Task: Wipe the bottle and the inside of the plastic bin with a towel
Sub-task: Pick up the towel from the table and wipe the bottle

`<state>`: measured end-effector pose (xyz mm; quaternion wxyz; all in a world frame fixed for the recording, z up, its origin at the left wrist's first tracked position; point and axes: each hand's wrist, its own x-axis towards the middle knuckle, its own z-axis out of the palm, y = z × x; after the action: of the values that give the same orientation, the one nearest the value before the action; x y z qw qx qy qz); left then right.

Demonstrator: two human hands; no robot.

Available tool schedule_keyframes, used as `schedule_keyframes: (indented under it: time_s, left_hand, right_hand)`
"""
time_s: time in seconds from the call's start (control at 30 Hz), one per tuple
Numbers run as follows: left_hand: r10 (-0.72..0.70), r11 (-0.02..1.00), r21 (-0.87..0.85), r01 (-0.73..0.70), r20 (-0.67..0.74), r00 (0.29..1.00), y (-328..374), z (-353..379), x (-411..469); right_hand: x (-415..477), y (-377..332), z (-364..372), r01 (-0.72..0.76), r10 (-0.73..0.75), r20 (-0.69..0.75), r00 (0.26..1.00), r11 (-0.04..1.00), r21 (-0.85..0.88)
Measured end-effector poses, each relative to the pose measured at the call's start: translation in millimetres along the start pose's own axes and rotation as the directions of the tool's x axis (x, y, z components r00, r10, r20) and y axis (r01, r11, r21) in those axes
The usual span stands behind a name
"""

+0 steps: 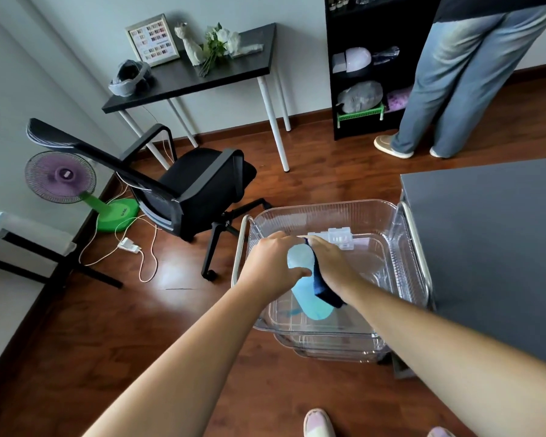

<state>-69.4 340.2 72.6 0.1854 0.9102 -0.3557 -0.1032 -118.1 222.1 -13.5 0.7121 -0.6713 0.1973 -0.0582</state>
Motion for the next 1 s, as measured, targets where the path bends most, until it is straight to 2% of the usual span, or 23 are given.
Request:
schedule_keyframes:
  time_s: [0.1,0.17,0.23,0.3,0.37,0.4,0.47,0.57,0.67,0.77,0.9,1.0]
  left_hand:
    - [0.011,1.000,-0.002,-0.011,0.007,1.000,-3,0,-1]
    - [0.033,0.999,-0.009,-0.033,0.010,0.999,-3,1,-1]
    - [0.041,0.999,-0.004,-0.041,0.023,0.999,-2,0,-1]
    - [0.040,0.999,0.001,-0.040,0.027,0.999,-4,-4,2]
    - [0.051,0.999,0.013,-0.051,0.034,0.998,-6,-5,4]
    - [0.055,0.998,0.008,-0.056,0.045,0.997,-6,-5,4]
    - [0.066,0.998,-0.018,-0.065,0.085,0.994,-4,-5,5]
    - [0.063,0.998,-0.040,-0.057,0.162,0.985,-9,-13,8]
    - [0.024,0.995,-0.102,-0.005,0.184,0.983,-14,-21,5]
    - [-0.058,0.990,-0.127,0.066,0.066,0.996,-8,-14,-3]
    - [-0.107,0.993,0.036,0.108,-0.038,0.994,5,2,-5]
    - [-0.065,0.997,0.053,0.064,0.018,0.998,6,0,2]
  right_hand:
    - [-40,29,19,0.215,-0.208,-0.164,0.964,0.976,0.025]
    - [-49,36,25,0.272,-0.272,-0.236,0.933,0.962,-0.032]
    - [-34,23,22,0.199,-0.191,-0.232,0.954,0.980,0.010]
    - [-14,0,14,0.028,-0.021,-0.143,0.990,0.998,0.050]
    - [-2,-8,6,-0.098,0.102,-0.062,0.993,0.993,0.069]
    - [-2,-6,5,-0.123,0.128,-0.066,0.990,0.989,0.077]
    - [-10,5,10,-0.116,0.129,-0.189,0.974,0.990,0.080]
    - [-17,12,19,-0.113,0.130,-0.418,0.899,0.992,0.064]
    - [-16,2,8,-0.156,0.195,-0.443,0.875,0.980,0.124]
    - [-19,-7,-9,-0.159,0.242,-0.443,0.863,0.964,0.215]
    - [-26,-14,-24,-0.100,0.176,-0.503,0.846,0.979,0.175]
    - [-33,-18,-29,-0.044,0.111,-0.535,0.837,0.990,0.136]
